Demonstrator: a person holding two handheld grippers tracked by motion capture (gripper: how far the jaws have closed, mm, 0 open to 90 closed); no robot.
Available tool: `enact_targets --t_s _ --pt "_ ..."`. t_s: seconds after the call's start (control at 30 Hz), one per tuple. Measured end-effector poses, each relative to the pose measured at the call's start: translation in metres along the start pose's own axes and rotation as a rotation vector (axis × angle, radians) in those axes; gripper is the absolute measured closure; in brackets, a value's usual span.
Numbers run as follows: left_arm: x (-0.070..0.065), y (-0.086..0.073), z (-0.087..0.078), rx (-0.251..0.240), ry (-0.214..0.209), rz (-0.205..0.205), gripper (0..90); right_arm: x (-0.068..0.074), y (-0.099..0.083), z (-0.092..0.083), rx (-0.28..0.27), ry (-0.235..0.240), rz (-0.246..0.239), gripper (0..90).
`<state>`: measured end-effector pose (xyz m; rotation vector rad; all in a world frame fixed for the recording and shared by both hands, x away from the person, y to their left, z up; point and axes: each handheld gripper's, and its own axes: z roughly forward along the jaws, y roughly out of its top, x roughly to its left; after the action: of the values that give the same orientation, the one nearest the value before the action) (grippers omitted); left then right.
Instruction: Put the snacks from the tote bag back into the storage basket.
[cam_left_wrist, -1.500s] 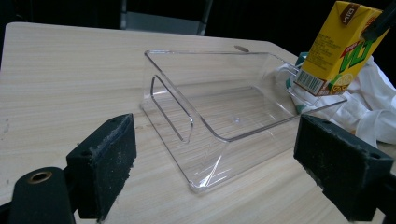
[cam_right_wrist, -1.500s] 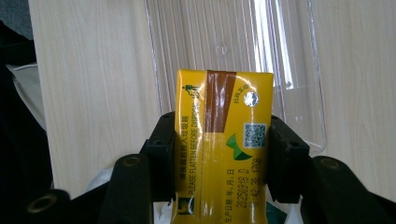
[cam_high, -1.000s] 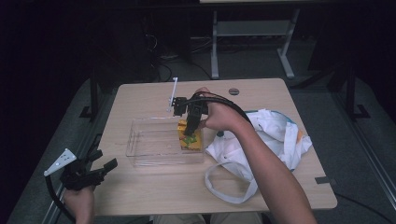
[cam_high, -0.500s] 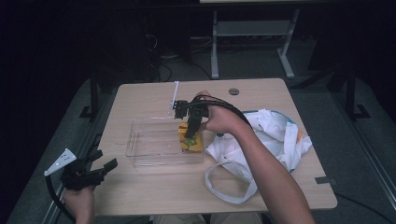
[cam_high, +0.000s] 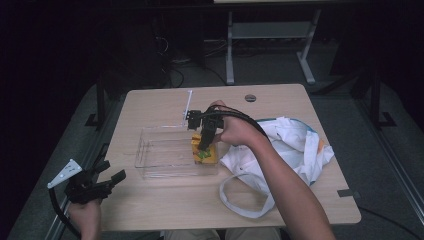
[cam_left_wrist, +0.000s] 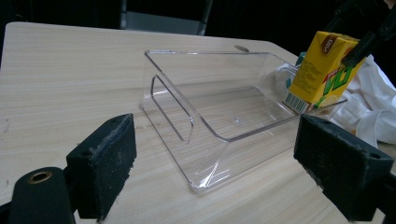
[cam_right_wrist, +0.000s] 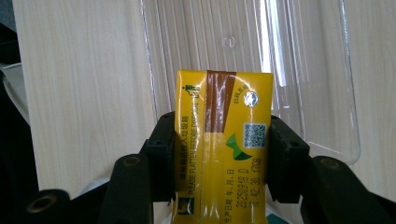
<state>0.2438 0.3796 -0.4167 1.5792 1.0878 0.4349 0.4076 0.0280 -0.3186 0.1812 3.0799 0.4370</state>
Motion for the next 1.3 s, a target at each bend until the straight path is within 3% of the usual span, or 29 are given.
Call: enact_targets --t_s 1.3 --pt "0.0 0.0 0.0 -0.005 0.0 -0.003 12.5 0.001 -0.013 0.032 -0.005 0.028 -0.028 51.7"
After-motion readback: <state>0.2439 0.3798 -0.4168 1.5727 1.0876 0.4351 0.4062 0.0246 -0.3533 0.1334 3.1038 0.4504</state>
